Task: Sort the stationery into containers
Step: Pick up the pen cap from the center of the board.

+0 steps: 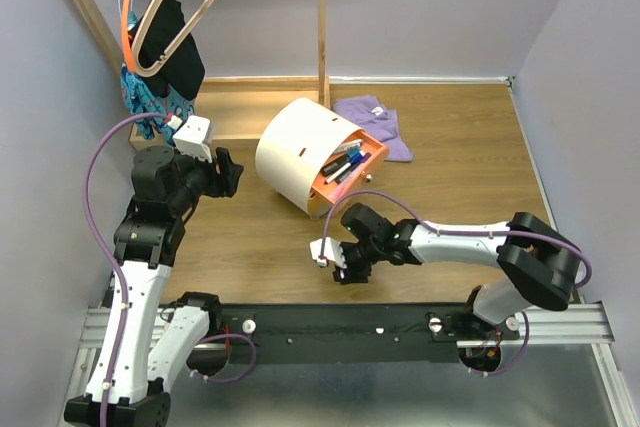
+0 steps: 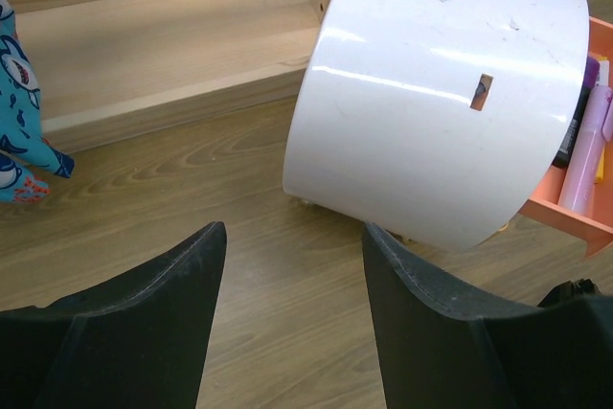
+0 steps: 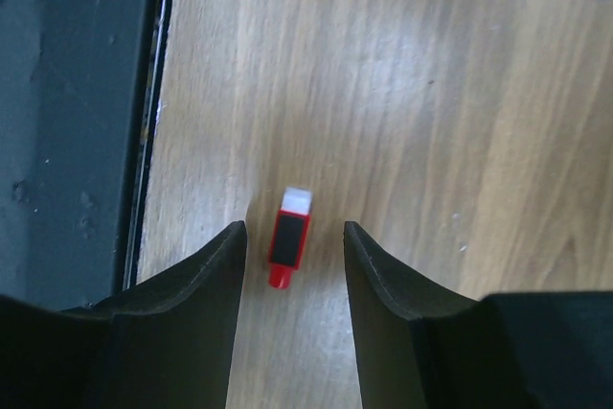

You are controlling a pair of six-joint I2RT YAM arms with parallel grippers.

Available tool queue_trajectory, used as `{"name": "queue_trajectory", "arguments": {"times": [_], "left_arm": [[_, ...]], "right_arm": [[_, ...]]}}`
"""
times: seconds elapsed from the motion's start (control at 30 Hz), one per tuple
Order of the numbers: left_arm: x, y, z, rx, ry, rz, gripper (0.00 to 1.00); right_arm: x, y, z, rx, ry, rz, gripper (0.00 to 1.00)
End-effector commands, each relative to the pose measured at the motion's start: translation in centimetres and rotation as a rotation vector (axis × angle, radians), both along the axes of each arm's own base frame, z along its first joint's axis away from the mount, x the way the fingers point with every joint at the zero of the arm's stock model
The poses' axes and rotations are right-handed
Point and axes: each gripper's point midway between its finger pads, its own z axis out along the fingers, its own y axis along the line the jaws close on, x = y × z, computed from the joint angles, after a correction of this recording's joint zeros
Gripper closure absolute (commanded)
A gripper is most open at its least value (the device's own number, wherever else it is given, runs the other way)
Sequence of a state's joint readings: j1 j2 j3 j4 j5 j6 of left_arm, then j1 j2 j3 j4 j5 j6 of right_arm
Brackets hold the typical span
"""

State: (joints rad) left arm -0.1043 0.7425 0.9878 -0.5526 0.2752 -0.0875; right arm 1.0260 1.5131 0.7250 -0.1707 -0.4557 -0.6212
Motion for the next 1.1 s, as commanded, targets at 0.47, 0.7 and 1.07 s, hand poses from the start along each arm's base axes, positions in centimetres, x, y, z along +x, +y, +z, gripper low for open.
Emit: {"name": "queue_trajectory", "arguments": {"times": [0.47, 0.7, 1.07], "left_arm": [[-0.1, 0.4, 0.9, -0.021, -0.009, 0.027, 0.32], [-0.1, -0.5, 0.9, -0.02, -0.022, -0.035, 0.32], [1.4, -1.3, 1.9, -0.084, -0.062, -0.046, 0.32]], "right_arm": [[0.9, -1.2, 2.1, -0.055, -0.08, -0.082, 0.83], [2.2, 0.9, 17.7, 0.246, -0.275, -0.033, 0.93], [8.1, 0.3, 27.8, 0.3, -0.624, -0.193, 0.93]]}}
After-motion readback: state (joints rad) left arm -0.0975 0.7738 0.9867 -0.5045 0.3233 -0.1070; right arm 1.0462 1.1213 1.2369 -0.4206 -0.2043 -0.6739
